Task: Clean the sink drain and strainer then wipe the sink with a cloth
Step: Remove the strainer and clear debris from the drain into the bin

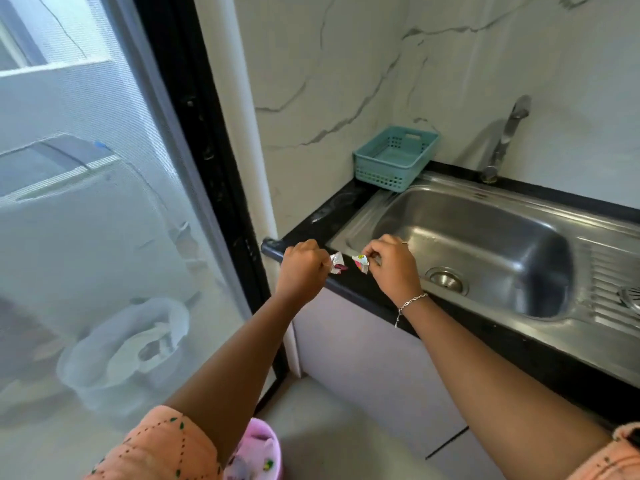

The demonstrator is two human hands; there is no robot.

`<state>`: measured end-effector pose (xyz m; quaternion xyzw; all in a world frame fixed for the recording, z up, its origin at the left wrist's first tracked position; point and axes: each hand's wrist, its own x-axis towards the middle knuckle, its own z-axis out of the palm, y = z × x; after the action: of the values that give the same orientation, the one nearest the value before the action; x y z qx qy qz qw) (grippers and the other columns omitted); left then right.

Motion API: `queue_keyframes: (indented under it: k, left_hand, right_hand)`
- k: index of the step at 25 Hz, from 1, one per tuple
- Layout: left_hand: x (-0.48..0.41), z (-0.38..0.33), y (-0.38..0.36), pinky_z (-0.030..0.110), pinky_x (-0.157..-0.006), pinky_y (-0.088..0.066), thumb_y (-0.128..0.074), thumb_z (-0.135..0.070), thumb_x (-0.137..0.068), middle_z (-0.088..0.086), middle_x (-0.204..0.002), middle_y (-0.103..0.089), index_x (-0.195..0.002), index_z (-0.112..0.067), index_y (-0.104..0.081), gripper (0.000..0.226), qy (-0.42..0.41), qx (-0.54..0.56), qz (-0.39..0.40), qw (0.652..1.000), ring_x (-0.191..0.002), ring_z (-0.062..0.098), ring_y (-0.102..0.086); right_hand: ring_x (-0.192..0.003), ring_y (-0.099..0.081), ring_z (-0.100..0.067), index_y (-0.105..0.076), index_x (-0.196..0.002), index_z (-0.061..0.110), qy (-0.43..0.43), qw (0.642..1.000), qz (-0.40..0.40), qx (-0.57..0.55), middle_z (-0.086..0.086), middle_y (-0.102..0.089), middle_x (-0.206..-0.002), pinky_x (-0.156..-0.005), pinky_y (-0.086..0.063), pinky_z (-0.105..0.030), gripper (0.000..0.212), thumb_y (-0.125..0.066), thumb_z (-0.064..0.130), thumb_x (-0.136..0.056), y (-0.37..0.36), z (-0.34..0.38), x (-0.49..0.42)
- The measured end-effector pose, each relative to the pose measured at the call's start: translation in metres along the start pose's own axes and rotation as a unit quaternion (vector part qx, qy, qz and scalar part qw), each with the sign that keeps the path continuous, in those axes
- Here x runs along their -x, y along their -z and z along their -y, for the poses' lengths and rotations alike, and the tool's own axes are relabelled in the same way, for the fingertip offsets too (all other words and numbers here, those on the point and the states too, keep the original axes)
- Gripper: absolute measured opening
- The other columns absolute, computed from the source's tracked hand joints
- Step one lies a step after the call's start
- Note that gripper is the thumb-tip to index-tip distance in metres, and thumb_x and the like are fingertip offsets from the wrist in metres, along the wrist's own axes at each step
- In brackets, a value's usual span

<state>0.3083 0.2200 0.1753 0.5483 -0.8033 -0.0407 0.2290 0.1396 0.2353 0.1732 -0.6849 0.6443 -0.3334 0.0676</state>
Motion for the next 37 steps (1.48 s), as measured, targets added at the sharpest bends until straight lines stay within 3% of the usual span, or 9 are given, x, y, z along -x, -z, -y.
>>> queue_keyframes:
  k: [3,7,11,17,20,24,28,37]
  left_hand:
    - [0.031,0.037,0.003,0.029,-0.08,-0.04,-0.056,-0.016,-0.088,0.009,-0.096,-0.064,-0.089,-0.01,-0.071,0.016,0.016,0.008,0.032,0.999,-0.087,0.024,-0.059]
    - [0.075,0.099,0.008,0.027,-0.075,-0.038,-0.055,-0.019,-0.089,0.009,-0.1,-0.062,-0.096,-0.012,-0.071,0.019,0.049,0.0,0.097,0.994,-0.089,0.024,-0.057]
    - [0.116,0.156,0.01,0.034,-0.081,-0.041,-0.054,-0.019,-0.088,0.01,-0.102,-0.062,-0.098,-0.014,-0.07,0.02,0.066,-0.02,0.166,0.984,-0.095,0.029,-0.058]
    - [0.166,0.216,-0.017,0.034,-0.087,-0.039,-0.053,-0.023,-0.088,0.01,-0.108,-0.061,-0.103,-0.016,-0.068,0.023,0.089,-0.045,0.262,0.96,-0.104,0.029,-0.056]
    - [0.19,0.238,-0.039,0.034,-0.087,-0.039,-0.053,-0.026,-0.088,0.009,-0.109,-0.061,-0.104,-0.016,-0.068,0.024,0.107,-0.05,0.299,0.947,-0.104,0.028,-0.056]
    - [0.229,0.272,-0.096,0.035,-0.088,-0.039,-0.05,-0.027,-0.089,0.008,-0.109,-0.06,-0.102,-0.017,-0.068,0.024,0.144,-0.06,0.348,0.925,-0.105,0.027,-0.055]
    - [0.268,0.293,-0.161,0.036,-0.091,-0.038,-0.049,-0.022,-0.088,0.008,-0.114,-0.06,-0.104,-0.017,-0.067,0.025,0.158,-0.063,0.397,0.902,-0.109,0.028,-0.054]
    - [0.337,0.339,-0.311,0.038,-0.094,-0.037,-0.052,-0.015,-0.086,0.01,-0.116,-0.06,-0.108,-0.014,-0.065,0.026,0.165,-0.101,0.423,0.885,-0.105,0.03,-0.055]
  right_hand:
    - [-0.092,-0.054,-0.028,-0.068,-0.085,0.003,0.0,1.0,0.018,-0.005,-0.015,-0.064,-0.093,-0.07,-0.042,-0.03,0.008,-0.062,0.001,-0.081,-0.029,0.023,0.016]
    - [-0.09,-0.054,-0.027,-0.068,-0.087,0.003,-0.018,0.998,0.058,0.005,-0.015,-0.064,-0.094,-0.065,-0.038,-0.026,0.007,-0.063,0.004,-0.082,-0.077,0.057,0.041]
    - [-0.091,-0.054,-0.03,-0.067,-0.084,0.003,-0.031,0.994,0.101,0.015,-0.018,-0.063,-0.091,-0.065,-0.035,-0.027,0.007,-0.061,0.002,-0.081,-0.127,0.092,0.066]
    - [-0.089,-0.055,-0.034,-0.068,-0.076,0.004,-0.079,0.983,0.167,0.014,-0.017,-0.064,-0.084,-0.064,-0.033,-0.027,0.011,-0.058,-0.001,-0.078,-0.192,0.108,0.116]
    - [-0.089,-0.056,-0.034,-0.069,-0.075,0.005,-0.092,0.973,0.211,0.01,-0.017,-0.064,-0.085,-0.067,-0.04,-0.034,0.011,-0.059,0.001,-0.077,-0.225,0.103,0.145]
    - [-0.093,-0.056,-0.032,-0.068,-0.081,0.004,-0.093,0.946,0.31,0.027,-0.017,-0.065,-0.093,-0.079,-0.039,-0.037,0.015,-0.053,0.008,-0.082,-0.293,0.078,0.186]
    - [-0.087,-0.059,-0.033,-0.068,-0.079,0.004,-0.104,0.931,0.349,0.021,-0.02,-0.067,-0.087,-0.075,-0.042,-0.035,0.017,-0.051,0.004,-0.081,-0.358,0.051,0.224]
    - [-0.097,-0.058,-0.03,-0.073,-0.092,0.015,-0.077,0.898,0.43,0.049,-0.009,-0.067,-0.104,-0.076,-0.043,-0.03,0.026,-0.051,0.005,-0.082,-0.502,-0.02,0.287]
